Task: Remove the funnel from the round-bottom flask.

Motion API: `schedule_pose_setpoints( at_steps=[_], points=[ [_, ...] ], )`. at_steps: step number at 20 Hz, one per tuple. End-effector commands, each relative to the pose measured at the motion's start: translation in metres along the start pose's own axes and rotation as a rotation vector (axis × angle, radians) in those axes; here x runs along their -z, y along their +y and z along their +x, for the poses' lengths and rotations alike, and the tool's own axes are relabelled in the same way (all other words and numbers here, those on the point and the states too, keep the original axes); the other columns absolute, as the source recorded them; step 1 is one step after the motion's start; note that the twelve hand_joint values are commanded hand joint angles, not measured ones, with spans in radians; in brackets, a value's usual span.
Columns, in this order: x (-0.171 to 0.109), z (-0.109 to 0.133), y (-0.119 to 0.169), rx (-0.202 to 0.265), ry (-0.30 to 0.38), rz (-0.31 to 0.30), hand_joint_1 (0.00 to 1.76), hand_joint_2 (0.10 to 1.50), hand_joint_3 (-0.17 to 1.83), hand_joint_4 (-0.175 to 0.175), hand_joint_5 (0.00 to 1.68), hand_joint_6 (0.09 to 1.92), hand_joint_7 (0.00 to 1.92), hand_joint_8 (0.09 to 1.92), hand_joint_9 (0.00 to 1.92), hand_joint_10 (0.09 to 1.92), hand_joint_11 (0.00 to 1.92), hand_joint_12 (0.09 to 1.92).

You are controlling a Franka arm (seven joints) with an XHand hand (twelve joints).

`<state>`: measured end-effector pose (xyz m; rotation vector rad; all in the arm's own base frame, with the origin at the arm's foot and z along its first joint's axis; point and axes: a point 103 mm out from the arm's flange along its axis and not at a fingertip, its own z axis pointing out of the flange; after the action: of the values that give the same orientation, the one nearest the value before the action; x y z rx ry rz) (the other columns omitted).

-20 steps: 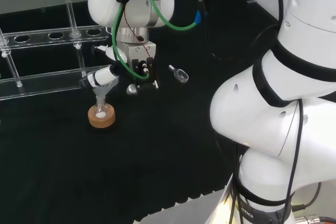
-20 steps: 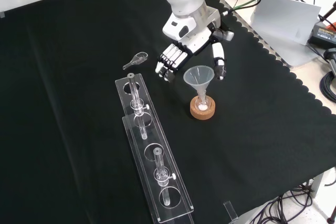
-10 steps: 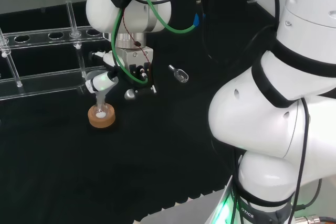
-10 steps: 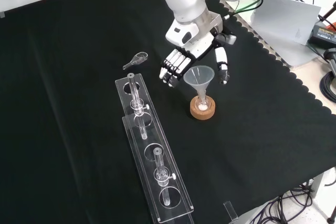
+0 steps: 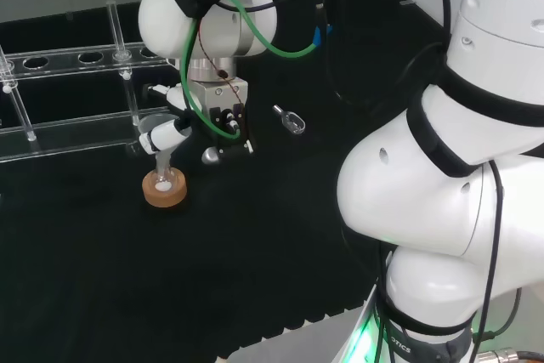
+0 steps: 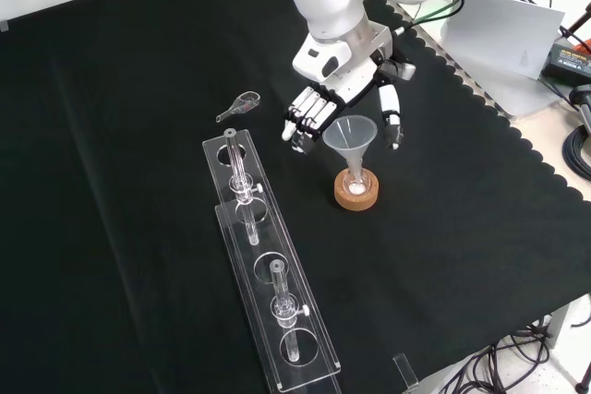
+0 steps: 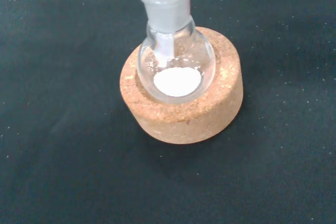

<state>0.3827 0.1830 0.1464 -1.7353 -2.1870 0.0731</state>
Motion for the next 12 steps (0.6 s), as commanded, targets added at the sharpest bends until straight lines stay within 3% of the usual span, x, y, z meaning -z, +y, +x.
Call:
schedule_pose_setpoints(
  at_steps=[1, 12],
  points=[
    [0.0011, 0.0034, -0.0008, 0.014, -0.007, -0.002, 0.43, 0.70, 0.00, -0.016, 0.10, 0.09, 0.15, 0.44, 0.00, 0.43, 0.00, 0.82],
    [-0.0037, 0.0065, -0.0021, 0.011, -0.011, 0.019, 0.43, 0.70, 0.00, -0.019, 0.13, 0.09, 0.16, 0.52, 0.00, 0.54, 0.00, 0.87]
  ],
)
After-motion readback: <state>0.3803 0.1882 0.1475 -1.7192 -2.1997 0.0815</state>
